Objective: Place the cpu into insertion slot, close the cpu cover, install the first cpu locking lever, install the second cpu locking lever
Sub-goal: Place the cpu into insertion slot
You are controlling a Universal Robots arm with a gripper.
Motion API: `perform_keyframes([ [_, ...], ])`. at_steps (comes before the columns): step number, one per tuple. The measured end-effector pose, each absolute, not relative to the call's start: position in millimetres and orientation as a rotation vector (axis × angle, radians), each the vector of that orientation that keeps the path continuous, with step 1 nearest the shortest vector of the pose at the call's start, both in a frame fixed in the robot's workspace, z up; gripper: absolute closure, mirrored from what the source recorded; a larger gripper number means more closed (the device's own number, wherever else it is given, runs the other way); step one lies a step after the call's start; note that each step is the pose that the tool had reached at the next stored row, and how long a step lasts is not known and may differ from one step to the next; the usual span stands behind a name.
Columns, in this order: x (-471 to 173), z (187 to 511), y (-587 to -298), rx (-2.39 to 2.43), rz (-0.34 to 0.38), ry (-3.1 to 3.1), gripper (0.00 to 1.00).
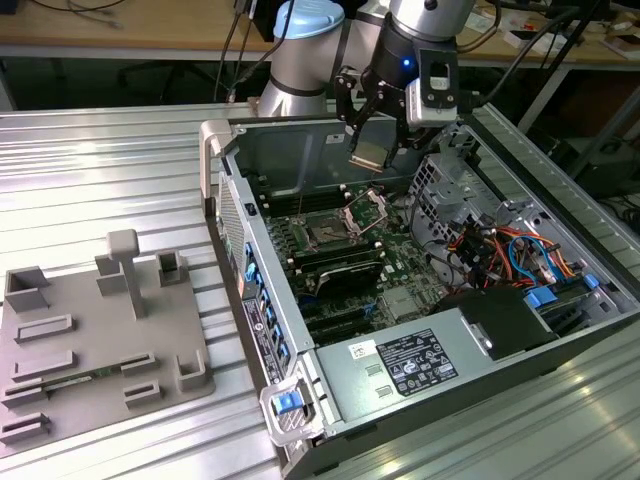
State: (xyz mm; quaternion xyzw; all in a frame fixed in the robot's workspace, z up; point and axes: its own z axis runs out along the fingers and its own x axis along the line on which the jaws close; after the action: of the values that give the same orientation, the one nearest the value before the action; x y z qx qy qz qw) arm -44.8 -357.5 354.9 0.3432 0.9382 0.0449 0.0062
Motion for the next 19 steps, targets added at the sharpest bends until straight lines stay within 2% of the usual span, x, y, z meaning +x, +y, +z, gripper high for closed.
perform_keyframes([
  [19, -46.9, 353.2, -357.5, 1.245, 0.139, 2.862, 0.45],
])
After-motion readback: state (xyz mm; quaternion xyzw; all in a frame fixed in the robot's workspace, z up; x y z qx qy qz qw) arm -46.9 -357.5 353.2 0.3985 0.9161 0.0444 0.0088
